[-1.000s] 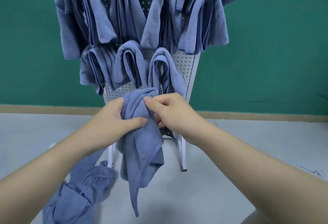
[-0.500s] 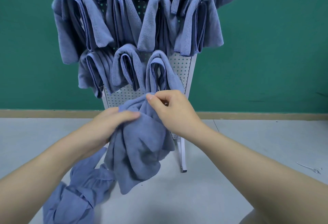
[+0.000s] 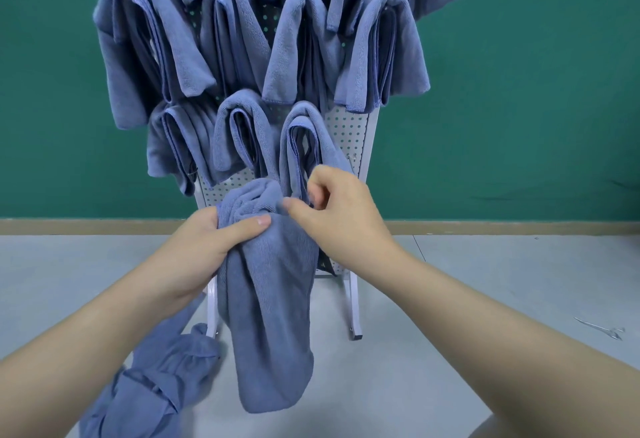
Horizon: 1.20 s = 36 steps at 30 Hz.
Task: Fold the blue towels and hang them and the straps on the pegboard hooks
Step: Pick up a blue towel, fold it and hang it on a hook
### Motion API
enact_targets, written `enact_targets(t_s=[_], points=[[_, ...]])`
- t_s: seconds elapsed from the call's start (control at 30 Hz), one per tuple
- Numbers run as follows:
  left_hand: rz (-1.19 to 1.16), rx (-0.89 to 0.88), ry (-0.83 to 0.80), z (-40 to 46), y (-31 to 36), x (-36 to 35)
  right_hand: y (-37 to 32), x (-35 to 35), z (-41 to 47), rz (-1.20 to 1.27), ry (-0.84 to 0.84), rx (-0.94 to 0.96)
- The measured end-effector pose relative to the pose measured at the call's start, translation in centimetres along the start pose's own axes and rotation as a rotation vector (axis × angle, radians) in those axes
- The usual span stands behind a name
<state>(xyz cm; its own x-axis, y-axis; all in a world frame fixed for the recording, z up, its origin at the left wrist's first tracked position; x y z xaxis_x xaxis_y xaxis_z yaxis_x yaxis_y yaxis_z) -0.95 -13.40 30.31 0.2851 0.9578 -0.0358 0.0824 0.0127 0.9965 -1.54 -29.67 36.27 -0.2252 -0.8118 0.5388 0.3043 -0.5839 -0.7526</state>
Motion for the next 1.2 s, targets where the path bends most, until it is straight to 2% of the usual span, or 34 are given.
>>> enact_targets(t_s=[0.13, 0.2, 0.33, 0.43, 0.6, 1.07, 1.2], points=[[0.035, -0.027, -0.018, 0.2, -0.2, -0.1, -0.9, -3.5, -1.6, -0.072, -0.31, 0.059], [0.048, -0.031, -0.044, 0.2, -0.4, -0.3, -0.6, -4.3, -2.1, -0.14, -0.359, 0.067], [-0.01, -0.03, -0.043, 0.3, -0.2, -0.2, 0.3, -3.5, -1.3, -0.128, -0.304, 0.0], [-0.056, -0.01, -0.037, 0.2, -0.1, -0.3, 0.1, -3.5, -1.1, -0.185, -0.333, 0.034], [0.036, 0.002, -0.052, 0.1, -0.6, -0.4, -0.1, -4.4, -1.9, -0.295, -0.373, 0.068], [0.033, 0.035, -0.024, 0.0, -0.6, -0.7, -0.4, -2.7, -1.0, -0.277, -0.201, 0.141], [-0.005, 0.015, -0.01, -0.2, -0.4, -0.6, 0.1, -2.5, -0.9, -0.23, -0.231, 0.013]])
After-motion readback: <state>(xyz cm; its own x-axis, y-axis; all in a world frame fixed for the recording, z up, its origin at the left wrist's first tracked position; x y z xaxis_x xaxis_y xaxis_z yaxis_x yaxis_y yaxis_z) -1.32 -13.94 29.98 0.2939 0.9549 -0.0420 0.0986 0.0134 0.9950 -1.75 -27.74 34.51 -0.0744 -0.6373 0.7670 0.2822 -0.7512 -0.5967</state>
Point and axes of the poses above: each hand's wrist, its own z-axis towards the middle knuckle, its own x-axis out of the back of the hand, y = z × x, the point moved 9 cm from there along z, towards the middle knuckle
